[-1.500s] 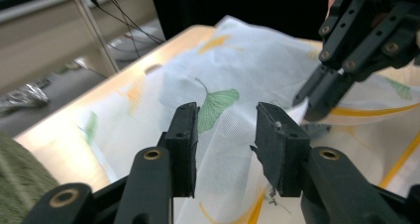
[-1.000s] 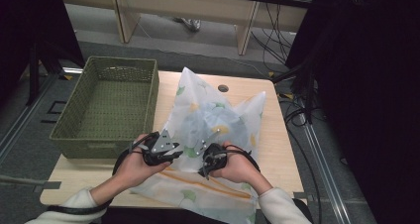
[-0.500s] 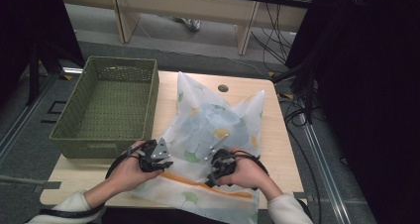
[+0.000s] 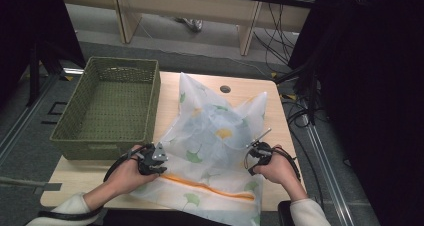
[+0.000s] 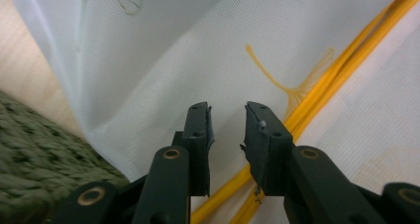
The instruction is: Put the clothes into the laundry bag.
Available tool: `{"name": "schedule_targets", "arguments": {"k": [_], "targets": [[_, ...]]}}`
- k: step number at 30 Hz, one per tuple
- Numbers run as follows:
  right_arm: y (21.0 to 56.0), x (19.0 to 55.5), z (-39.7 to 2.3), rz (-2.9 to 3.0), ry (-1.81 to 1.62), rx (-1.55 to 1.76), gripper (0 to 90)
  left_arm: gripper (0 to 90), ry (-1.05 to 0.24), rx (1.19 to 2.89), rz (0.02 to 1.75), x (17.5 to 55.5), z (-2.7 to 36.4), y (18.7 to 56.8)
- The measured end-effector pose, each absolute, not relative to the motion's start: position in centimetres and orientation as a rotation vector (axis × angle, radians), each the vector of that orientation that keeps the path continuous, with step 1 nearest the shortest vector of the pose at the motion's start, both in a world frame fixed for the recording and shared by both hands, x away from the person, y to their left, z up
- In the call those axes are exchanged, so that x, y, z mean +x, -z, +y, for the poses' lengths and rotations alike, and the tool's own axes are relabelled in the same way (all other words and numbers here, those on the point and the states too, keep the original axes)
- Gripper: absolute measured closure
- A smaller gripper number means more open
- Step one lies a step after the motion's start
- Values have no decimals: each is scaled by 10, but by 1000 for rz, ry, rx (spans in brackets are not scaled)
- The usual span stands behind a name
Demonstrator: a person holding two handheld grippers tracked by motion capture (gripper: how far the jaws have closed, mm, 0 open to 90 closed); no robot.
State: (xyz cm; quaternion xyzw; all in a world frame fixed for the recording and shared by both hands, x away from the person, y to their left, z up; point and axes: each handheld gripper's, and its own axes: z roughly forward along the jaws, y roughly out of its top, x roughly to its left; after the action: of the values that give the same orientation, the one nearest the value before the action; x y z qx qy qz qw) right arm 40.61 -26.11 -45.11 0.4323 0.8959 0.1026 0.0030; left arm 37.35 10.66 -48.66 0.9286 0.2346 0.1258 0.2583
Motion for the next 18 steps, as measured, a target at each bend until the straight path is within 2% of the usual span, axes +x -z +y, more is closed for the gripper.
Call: {"name": "schedule_targets", "arguments": {"k": [9, 18], "targets": [[468, 420, -258, 2784, -311, 1373, 900, 722, -284, 2534, 648, 373, 105, 490], [469, 439, -256, 2720, -376, 1378, 900, 731, -249, 2529, 646, 372, 98, 491]]}}
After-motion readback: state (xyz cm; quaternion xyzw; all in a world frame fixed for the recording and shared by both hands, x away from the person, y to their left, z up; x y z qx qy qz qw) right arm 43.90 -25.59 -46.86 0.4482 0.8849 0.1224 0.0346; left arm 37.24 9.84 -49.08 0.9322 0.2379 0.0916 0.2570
